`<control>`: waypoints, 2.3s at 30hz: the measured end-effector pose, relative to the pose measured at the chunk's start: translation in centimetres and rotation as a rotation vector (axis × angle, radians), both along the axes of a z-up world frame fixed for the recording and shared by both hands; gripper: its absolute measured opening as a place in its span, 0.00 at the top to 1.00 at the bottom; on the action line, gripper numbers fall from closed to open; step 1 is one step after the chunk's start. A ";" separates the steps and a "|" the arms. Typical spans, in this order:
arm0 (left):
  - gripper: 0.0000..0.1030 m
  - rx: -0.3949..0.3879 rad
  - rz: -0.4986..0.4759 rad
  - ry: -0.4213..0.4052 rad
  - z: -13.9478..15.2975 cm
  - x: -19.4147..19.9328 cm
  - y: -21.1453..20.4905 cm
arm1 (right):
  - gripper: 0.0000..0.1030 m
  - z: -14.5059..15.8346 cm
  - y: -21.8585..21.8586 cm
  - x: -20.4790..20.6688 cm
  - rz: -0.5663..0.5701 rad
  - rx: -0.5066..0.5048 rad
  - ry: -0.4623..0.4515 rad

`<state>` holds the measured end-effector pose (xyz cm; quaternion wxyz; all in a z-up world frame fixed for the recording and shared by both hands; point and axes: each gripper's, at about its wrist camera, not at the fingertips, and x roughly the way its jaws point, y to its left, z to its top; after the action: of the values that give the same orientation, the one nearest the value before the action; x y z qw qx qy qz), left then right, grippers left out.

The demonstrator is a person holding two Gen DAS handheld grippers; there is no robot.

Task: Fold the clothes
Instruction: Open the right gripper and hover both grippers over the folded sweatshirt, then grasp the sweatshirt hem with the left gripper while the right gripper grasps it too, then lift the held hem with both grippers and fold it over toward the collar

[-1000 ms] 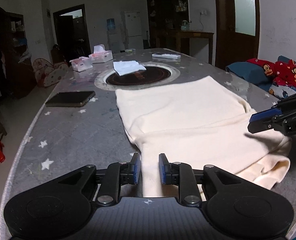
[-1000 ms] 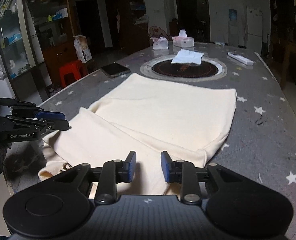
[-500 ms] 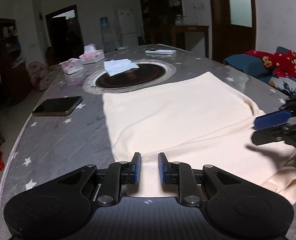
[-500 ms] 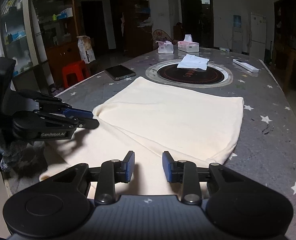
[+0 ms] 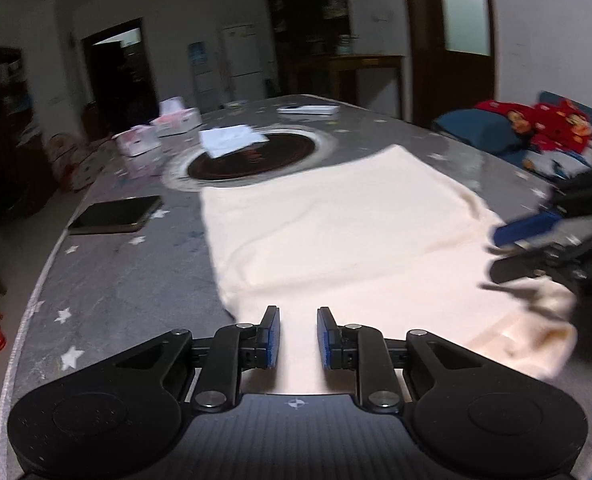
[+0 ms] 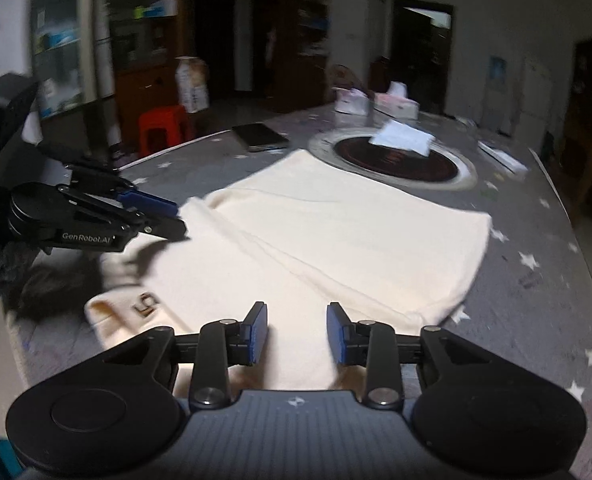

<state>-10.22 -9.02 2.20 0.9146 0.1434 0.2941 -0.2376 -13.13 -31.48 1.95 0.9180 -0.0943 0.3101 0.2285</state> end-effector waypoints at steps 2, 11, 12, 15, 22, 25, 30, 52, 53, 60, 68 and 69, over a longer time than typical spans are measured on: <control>0.78 0.014 -0.030 -0.007 -0.4 -1.0 -0.2 | 0.65 -0.3 0.2 -0.5 0.021 -0.023 -0.006; 0.79 0.007 -0.078 0.008 -1.0 -4.0 -0.3 | 0.64 -0.7 0.0 -2.2 0.063 -0.086 -0.023; 0.79 0.000 -0.080 0.015 -1.0 -4.2 -0.4 | 0.64 -0.6 -0.1 -2.3 0.066 -0.089 -0.022; 0.79 -0.017 -0.092 0.032 -1.0 -5.2 -0.5 | 0.64 -0.5 -0.7 -2.7 0.071 -0.090 -0.013; 0.76 -0.020 -0.136 0.071 -0.4 -7.3 -0.4 | 0.66 0.6 -1.8 -4.9 0.089 -0.085 -0.013; 0.69 -0.007 -0.147 0.064 0.4 -8.1 0.3 | 0.66 1.4 -2.1 -6.0 0.099 -0.080 -0.022; 0.61 0.031 -0.209 0.039 1.1 -9.2 0.8 | 0.68 1.1 -2.3 -6.2 0.100 -0.076 0.010; 0.90 0.097 -0.371 -0.086 -0.3 -9.7 -2.5 | 0.50 1.0 -1.9 -9.3 0.240 -0.239 -0.041; 0.90 0.084 -0.363 -0.087 0.0 -9.5 -2.4 | 0.49 0.8 -1.5 -9.4 0.252 -0.255 -0.052; 0.91 -0.007 -0.309 -0.067 1.6 -7.1 -2.0 | 0.58 0.0 0.4 -7.7 0.246 -0.217 -0.072; 0.77 0.018 -0.301 -0.067 1.1 -7.6 -1.1 | 0.88 1.5 -0.3 -4.7 0.180 -0.059 -0.004; 0.69 0.035 -0.300 -0.072 0.9 -7.9 -1.0 | 0.88 1.8 -0.5 -4.5 0.175 -0.046 -0.004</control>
<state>-18.13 -9.99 3.07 0.8761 0.2103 0.2404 -0.3613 -17.58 -31.98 3.78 0.8927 -0.1427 0.3042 0.3005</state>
